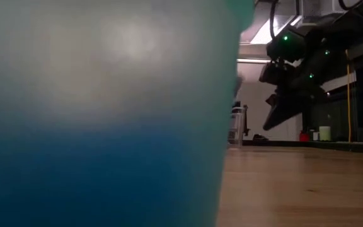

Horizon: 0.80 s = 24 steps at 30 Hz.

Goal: Pick & place jewel cases by type
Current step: Put the right black cd case into the transparent bin

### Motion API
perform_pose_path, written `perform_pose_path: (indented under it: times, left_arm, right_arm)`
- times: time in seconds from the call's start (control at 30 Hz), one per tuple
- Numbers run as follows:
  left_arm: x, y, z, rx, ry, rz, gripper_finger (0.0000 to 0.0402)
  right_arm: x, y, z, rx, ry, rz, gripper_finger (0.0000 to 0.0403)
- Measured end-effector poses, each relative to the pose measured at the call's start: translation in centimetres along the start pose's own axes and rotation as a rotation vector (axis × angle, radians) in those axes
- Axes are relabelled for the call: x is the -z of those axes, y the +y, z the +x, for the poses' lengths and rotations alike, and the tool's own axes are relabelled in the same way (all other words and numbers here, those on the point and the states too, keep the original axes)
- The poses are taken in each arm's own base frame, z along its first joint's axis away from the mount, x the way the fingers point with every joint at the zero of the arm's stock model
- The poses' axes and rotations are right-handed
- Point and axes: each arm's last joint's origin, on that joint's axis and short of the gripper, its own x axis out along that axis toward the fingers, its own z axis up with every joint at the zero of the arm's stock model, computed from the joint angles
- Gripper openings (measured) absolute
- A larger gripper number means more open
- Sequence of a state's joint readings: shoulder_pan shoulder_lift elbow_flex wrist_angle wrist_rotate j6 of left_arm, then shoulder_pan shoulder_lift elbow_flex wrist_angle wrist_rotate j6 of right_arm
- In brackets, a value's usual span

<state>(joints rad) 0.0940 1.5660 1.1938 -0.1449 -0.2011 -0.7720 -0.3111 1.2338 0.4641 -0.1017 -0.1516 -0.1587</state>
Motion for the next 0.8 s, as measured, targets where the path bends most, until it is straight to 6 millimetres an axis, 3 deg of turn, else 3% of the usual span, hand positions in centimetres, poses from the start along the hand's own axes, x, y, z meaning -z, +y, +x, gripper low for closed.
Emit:
perform_pose_path:
  times: [0.2,0.43,0.57,0.8]
  left_arm:
    - [-1.9,-2.0,-5.3,0.001,-0.198,0.309,0.0021]
    - [-2.3,-3.8,-10.6,0.003,-0.337,0.562,0.0021]
    - [-1.9,-4.6,-12.5,-0.007,-0.378,0.738,0.0021]
    - [-0.7,-5.8,-14.1,0.022,-0.395,0.876,0.0021]
  right_arm:
    - [-0.8,0.0,-1.0,-0.041,-0.091,-0.009,0.0009]
    - [-1.5,0.4,-1.2,-0.168,-0.180,-0.025,0.0009]
    - [-1.8,0.6,-1.3,-0.240,-0.211,-0.010,0.0010]
    - [-2.0,0.5,-1.4,-0.262,-0.218,0.152,0.0010]
